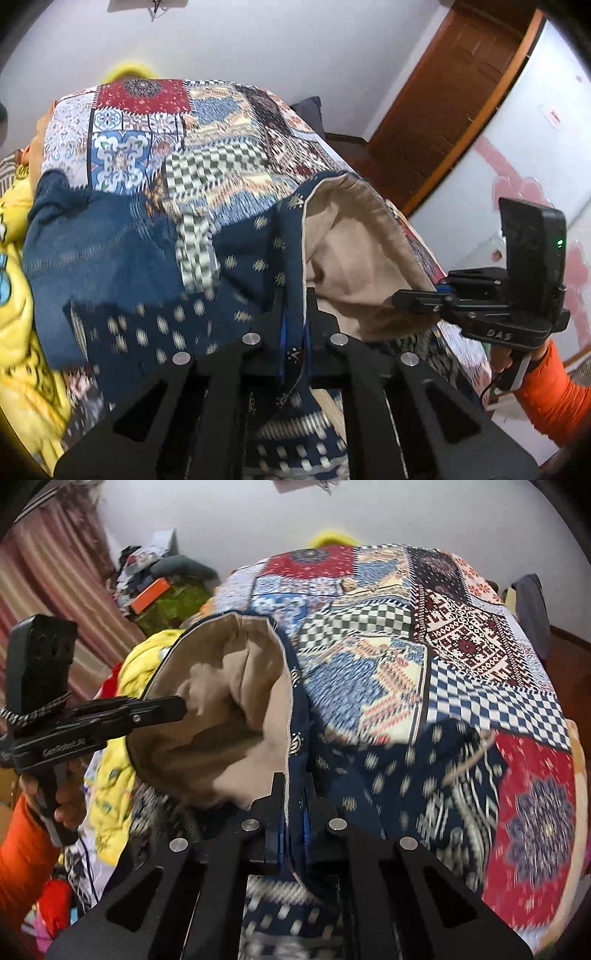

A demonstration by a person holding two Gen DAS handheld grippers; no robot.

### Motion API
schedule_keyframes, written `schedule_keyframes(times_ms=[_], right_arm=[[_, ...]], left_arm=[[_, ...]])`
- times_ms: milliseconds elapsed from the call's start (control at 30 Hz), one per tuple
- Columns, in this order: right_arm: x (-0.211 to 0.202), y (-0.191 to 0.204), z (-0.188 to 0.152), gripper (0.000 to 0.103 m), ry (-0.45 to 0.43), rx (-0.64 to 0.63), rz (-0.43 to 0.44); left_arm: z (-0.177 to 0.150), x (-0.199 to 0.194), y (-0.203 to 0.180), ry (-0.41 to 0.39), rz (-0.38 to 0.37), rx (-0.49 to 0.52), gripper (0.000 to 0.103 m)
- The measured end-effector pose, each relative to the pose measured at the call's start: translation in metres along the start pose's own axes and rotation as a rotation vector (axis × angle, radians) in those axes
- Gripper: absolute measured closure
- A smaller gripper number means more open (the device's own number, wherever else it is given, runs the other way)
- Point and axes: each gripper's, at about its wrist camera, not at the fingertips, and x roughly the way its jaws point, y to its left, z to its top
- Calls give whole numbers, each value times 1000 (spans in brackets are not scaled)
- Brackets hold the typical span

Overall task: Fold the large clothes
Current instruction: 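Lift the hood and fold it over the hoodie body with both tools, then open both tools and release the hood onto the hoodie body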

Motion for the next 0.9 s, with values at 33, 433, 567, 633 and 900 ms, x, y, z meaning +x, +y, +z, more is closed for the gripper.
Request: schedule_keyframes(times_ms=[33, 433, 567, 633, 900], right_arm=[[-6, 4, -8, 97, 3, -8, 2], [-18, 8, -83, 96, 92, -4, -33], [-15, 5, -99, 93, 134, -2, -57], [-18, 6, -105, 93, 152, -16, -53], [-43, 8, -97, 91, 99, -36, -81]], left_arm=[[-10, -6, -6, 1, 3, 10, 97], [-117, -6, -23, 156, 101, 70, 97], [-143, -3, -23, 206, 134, 76, 96], [-151, -5, -22, 216, 153, 71, 93], [-154, -53, -21, 127, 225, 80, 62]])
